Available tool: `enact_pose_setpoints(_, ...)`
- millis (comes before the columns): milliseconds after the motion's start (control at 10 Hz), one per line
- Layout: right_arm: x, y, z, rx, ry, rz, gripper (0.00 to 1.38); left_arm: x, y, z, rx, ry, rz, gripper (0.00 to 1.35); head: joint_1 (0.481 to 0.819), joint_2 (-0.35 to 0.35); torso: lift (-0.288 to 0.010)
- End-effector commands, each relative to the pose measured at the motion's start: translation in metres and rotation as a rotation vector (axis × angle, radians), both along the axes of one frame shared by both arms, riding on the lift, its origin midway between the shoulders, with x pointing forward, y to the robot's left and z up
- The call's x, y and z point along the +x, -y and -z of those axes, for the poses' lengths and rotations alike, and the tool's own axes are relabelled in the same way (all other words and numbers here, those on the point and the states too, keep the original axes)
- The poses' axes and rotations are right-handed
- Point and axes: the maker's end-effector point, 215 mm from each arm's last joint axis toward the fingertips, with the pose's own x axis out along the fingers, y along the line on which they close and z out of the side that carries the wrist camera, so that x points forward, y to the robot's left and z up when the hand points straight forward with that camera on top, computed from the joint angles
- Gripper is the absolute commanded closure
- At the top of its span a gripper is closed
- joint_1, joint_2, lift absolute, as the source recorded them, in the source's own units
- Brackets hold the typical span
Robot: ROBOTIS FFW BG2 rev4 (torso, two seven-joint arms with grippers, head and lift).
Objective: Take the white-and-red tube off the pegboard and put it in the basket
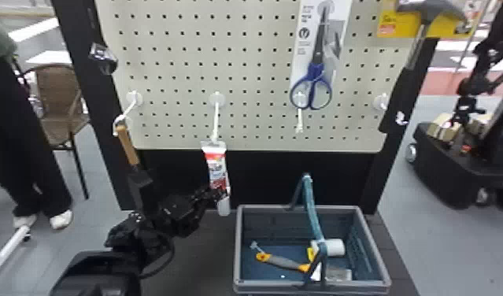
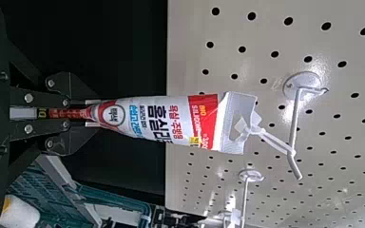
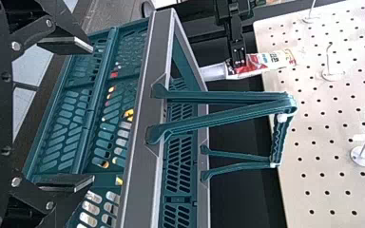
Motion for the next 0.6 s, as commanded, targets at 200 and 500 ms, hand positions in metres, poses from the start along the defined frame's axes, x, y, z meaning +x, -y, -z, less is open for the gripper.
enact_pose_setpoints(200,-0.0001,0.0004,0.0005,-0.002,-0.001,-0.001,0.32,-0.0005,-0.0006,0.0028,0.005,-0.006,-0.002,1.14,0.549,0.0,-0.1)
enact_pose_setpoints(500,-0.0011,0.0004,0.0013,-0.002,-0.003,-0.001,0.32,-0.0002,-0.0009,0.0021,0.005,-0.003,-0.004,1.14,0.549,0.0,-0.1)
